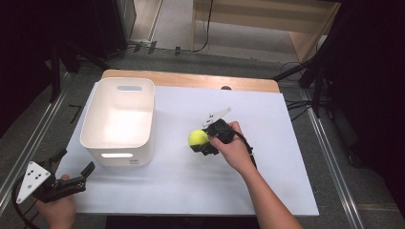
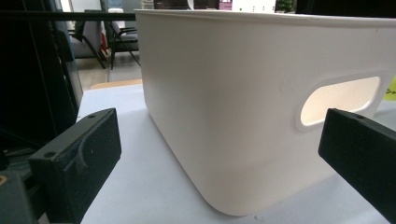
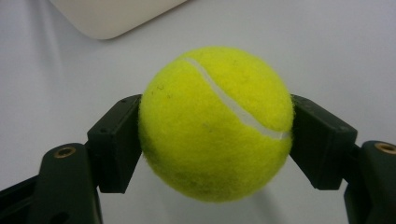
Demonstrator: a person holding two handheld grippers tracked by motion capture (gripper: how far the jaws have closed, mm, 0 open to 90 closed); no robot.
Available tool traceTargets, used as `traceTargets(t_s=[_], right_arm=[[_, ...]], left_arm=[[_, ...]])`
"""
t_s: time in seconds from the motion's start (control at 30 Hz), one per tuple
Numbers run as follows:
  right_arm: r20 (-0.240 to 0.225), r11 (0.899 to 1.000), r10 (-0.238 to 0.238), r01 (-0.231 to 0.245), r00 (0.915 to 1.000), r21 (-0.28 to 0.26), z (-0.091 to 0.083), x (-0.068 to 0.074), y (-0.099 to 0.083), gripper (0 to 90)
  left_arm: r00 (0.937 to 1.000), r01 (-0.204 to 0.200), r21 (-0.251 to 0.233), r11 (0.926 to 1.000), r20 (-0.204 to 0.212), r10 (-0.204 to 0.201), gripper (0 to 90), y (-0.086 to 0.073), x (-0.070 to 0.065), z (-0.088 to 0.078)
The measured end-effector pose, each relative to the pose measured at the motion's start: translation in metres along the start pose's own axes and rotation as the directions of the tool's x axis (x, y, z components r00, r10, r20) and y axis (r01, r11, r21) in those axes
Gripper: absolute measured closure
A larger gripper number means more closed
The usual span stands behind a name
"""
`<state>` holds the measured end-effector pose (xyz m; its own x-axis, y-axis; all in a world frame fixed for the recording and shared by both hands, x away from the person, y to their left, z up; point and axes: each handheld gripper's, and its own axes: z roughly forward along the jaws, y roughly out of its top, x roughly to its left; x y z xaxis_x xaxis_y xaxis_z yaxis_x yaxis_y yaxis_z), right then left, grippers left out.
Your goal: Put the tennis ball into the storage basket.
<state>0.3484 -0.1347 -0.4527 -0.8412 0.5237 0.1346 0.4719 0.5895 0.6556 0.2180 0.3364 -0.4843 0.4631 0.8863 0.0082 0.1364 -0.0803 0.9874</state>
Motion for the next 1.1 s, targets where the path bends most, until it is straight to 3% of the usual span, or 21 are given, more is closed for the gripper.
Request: traceTargets(t_s=[0.23,1.1], right_arm=[[-0.010,0.999,-0.045,0.045,0.9989,-0.005,-0.004,0.002,0.008,24.0],[-0.022,0.996,-0.079,0.079,0.9966,-0.029,-0.004,0.011,0.034,24.1]], left_arm=[[1.0000,-0.001,0.002,1.0000,-0.003,0.001,0.0,0.000,0.000,0.000],[1.0000,0.001,-0.001,1.0000,0.001,-0.001,0.0,0.000,0.000,0.000]])
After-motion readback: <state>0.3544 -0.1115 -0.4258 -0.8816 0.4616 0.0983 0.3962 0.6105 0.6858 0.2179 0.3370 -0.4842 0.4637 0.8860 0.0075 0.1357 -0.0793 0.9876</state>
